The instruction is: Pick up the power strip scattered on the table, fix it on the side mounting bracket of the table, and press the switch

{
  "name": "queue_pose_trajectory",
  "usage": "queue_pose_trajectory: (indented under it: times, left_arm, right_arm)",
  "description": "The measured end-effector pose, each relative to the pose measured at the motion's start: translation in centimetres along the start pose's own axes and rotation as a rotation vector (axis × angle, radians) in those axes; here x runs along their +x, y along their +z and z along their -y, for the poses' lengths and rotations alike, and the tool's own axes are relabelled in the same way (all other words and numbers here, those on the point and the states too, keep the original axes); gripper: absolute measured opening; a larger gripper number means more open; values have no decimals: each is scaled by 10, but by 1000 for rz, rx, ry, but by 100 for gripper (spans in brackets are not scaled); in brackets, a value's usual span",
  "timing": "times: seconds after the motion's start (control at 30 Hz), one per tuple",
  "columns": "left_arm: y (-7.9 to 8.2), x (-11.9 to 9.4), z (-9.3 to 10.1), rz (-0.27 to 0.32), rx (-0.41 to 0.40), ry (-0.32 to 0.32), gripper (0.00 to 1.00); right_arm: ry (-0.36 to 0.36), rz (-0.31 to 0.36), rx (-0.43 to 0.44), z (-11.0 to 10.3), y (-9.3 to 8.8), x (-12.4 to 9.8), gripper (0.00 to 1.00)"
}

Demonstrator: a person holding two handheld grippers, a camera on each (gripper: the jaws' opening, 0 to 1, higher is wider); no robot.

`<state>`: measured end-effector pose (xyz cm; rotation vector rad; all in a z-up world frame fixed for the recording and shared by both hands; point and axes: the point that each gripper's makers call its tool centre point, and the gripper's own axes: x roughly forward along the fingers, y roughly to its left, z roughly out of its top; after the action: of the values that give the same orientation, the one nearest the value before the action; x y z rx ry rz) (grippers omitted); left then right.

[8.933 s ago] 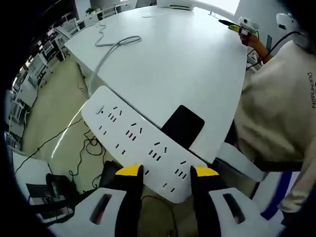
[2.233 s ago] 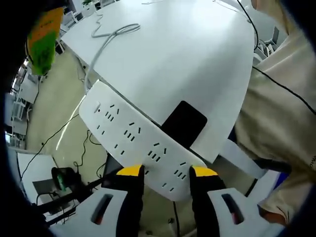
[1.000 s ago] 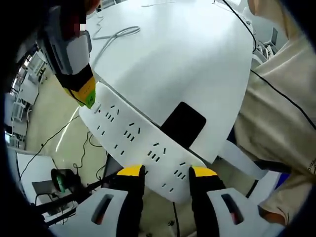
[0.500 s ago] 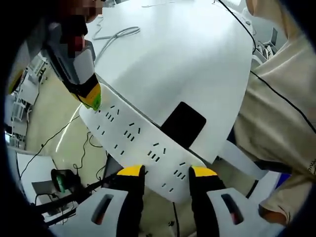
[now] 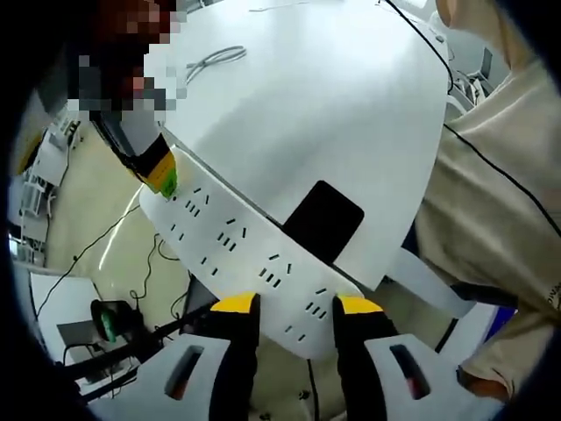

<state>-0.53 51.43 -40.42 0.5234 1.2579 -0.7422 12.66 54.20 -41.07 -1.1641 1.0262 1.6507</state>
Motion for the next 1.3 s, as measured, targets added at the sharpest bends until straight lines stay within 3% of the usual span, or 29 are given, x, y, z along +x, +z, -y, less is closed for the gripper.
queue_pose_trajectory:
  times: [0.3,0.5,0.67,1.07,1.3]
  left_arm:
    - [1,0,0,6,-6,-10,38]
    - [1,1,0,-1,-10,-9,38]
    - [3,1,0,10,-12,-13,38]
    - [3,1,-1,-6,-5,-8,38]
    - [3,1,-3,17,-14,-5,38]
  right_arm:
    - [25,-31,55,3,0,3,0]
    - [89,-51,133,2,-3,4,0]
    - [102,-36,147,-2,-6,4,0]
    - [37,-38,99,-7,-5,1,0]
    - [35,-18,75,-12,-5,-4,0]
